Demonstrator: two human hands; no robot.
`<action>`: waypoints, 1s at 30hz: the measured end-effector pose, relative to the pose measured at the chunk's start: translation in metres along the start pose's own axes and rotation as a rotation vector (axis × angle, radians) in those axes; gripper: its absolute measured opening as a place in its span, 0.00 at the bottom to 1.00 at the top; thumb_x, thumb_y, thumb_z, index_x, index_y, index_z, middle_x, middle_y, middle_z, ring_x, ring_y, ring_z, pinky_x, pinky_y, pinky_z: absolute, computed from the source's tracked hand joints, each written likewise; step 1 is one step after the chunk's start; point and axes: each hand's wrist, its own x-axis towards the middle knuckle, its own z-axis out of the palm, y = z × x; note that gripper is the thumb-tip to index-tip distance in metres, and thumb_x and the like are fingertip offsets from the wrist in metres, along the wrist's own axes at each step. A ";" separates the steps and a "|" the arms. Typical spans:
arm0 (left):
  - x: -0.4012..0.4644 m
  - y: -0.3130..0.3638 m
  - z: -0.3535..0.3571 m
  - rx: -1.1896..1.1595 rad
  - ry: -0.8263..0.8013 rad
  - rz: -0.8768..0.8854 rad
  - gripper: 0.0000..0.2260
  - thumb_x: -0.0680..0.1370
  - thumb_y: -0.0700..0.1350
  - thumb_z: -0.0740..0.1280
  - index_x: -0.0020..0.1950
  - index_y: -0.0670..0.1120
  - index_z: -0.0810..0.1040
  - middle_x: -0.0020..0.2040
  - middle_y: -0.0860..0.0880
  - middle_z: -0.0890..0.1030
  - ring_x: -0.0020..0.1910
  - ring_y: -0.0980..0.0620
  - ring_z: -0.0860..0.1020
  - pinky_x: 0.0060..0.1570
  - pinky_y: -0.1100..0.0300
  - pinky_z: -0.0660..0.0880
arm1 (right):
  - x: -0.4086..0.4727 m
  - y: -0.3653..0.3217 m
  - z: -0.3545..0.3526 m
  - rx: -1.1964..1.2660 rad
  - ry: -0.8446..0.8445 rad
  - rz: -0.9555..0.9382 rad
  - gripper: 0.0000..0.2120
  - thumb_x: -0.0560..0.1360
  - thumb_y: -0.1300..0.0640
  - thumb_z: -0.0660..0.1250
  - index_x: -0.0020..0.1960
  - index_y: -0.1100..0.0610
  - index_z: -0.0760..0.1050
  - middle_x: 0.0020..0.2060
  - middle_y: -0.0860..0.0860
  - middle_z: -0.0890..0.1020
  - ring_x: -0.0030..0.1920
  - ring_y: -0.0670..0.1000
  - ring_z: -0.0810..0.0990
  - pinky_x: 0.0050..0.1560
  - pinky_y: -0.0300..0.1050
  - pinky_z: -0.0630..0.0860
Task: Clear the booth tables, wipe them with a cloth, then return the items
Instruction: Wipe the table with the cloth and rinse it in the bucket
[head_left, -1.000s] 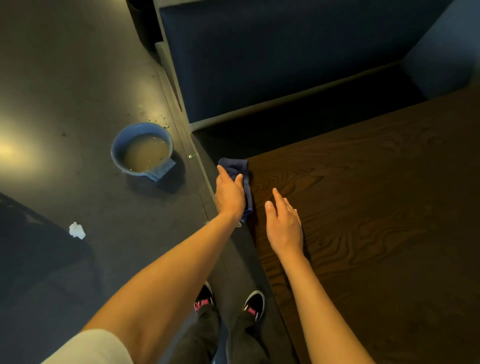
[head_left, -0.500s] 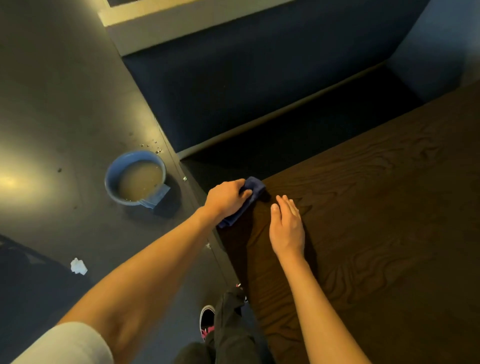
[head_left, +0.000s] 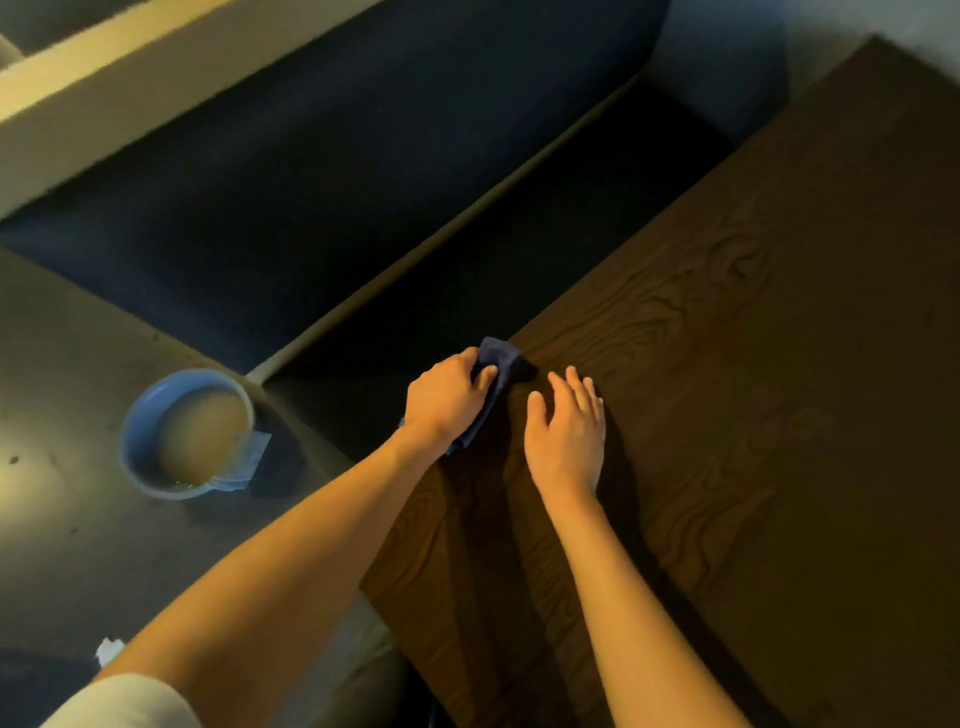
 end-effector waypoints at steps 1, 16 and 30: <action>0.006 0.006 0.003 0.010 0.007 0.007 0.06 0.84 0.53 0.59 0.57 0.54 0.73 0.47 0.54 0.77 0.43 0.57 0.77 0.46 0.56 0.76 | 0.004 0.004 -0.002 -0.002 0.011 0.012 0.22 0.84 0.47 0.55 0.76 0.52 0.66 0.79 0.51 0.62 0.80 0.51 0.54 0.78 0.49 0.48; 0.107 0.106 0.031 -0.002 -0.092 0.073 0.09 0.85 0.56 0.57 0.46 0.58 0.68 0.43 0.53 0.77 0.39 0.57 0.78 0.41 0.57 0.77 | 0.093 0.034 -0.041 -0.089 0.118 0.270 0.24 0.84 0.48 0.55 0.79 0.47 0.59 0.80 0.49 0.57 0.80 0.51 0.52 0.79 0.54 0.48; 0.226 0.213 0.068 0.021 -0.119 0.220 0.13 0.85 0.56 0.54 0.59 0.51 0.74 0.47 0.52 0.77 0.41 0.57 0.78 0.41 0.57 0.76 | 0.201 0.061 -0.091 -0.132 0.006 0.235 0.29 0.83 0.48 0.57 0.81 0.46 0.49 0.81 0.48 0.49 0.81 0.53 0.45 0.79 0.55 0.45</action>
